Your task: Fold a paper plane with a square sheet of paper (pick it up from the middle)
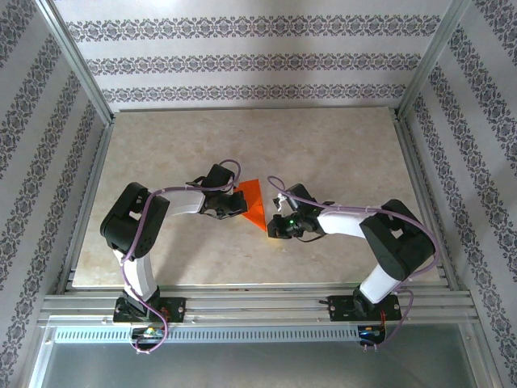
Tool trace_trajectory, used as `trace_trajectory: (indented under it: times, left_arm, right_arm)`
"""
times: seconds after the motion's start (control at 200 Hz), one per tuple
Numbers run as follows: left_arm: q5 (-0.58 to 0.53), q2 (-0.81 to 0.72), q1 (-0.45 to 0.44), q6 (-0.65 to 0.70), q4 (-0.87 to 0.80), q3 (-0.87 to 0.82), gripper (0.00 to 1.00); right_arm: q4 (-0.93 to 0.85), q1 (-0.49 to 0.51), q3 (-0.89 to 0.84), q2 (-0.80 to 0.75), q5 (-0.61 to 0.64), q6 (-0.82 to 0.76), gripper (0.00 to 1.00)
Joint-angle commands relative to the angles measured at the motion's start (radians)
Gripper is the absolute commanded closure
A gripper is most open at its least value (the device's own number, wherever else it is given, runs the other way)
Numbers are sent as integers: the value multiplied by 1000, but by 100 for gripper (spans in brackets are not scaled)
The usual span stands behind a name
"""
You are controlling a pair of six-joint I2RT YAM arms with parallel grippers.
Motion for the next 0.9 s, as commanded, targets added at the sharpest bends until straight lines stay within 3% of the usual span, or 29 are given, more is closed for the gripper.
trace_trajectory:
  times: [0.0, 0.44, 0.69, 0.894]
  left_arm:
    - [-145, 81, 5, 18, -164, -55, 96]
    - [-126, 87, 6, -8, -148, -54, 96]
    - [-122, 92, 5, -11, -148, -55, 96]
    - [-130, 93, 5, -3, -156, -54, 96]
  right_arm:
    - [-18, 19, 63, -14, 0, -7, 93]
    - [32, 80, 272, 231, 95, 138, 100]
    - [75, 80, 270, 260, 119, 191, 100]
    - [106, 55, 151, 208, 91, 164, 100]
